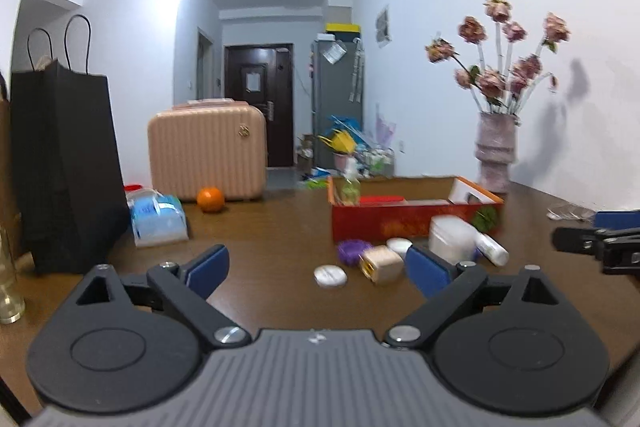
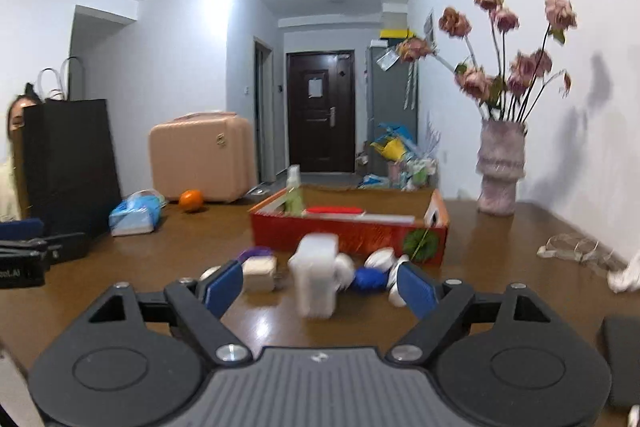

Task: Organize rigid objects
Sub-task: 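Withdraw both grippers from the box back over the table, then grasp the white round tin with the left gripper while the right gripper grasps the cream cube plug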

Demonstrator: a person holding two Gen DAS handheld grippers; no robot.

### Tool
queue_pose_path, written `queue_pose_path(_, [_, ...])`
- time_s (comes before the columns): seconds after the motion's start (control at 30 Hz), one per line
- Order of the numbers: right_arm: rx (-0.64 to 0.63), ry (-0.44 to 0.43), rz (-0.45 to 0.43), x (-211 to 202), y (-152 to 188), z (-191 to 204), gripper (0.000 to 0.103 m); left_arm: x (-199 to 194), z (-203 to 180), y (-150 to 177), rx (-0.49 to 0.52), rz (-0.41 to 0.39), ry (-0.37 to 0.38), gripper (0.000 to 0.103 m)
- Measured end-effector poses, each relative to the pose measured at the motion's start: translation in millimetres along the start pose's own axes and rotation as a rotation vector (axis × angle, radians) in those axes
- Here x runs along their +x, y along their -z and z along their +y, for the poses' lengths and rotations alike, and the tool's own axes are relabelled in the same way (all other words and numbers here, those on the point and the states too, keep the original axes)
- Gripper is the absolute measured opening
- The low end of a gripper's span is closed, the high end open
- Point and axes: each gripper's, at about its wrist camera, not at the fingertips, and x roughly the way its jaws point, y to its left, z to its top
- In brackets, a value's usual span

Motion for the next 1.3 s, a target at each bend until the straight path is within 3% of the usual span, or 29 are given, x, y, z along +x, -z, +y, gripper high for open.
queue_pose_path(0.2, [-0.053,0.022,0.005,-18,22,10,0.084,-8,-3,14,0.054,0.002,0.008,0.101])
queue_pose_path(0.43, [-0.017,0.043,0.045,-5,28,0,0.084,9,-1,19,0.041,0.046,0.004,0.101])
queue_pose_path(0.7, [-0.004,0.033,0.117,31,34,-2,0.084,54,-6,29,0.069,0.119,-0.01,0.102])
queue_pose_path(1.03, [0.017,0.036,0.188,87,26,-8,0.082,125,12,27,-0.022,0.247,0.026,0.102])
queue_pose_path(1.13, [-0.002,-0.017,0.215,107,20,-3,0.071,156,16,23,-0.004,0.276,0.071,0.1])
queue_pose_path(1.23, [-0.012,-0.108,0.247,129,16,11,0.059,197,21,16,0.026,0.328,0.09,0.085])
queue_pose_path(1.3, [-0.021,-0.168,0.265,143,13,23,0.057,224,27,13,0.018,0.373,0.11,0.076])
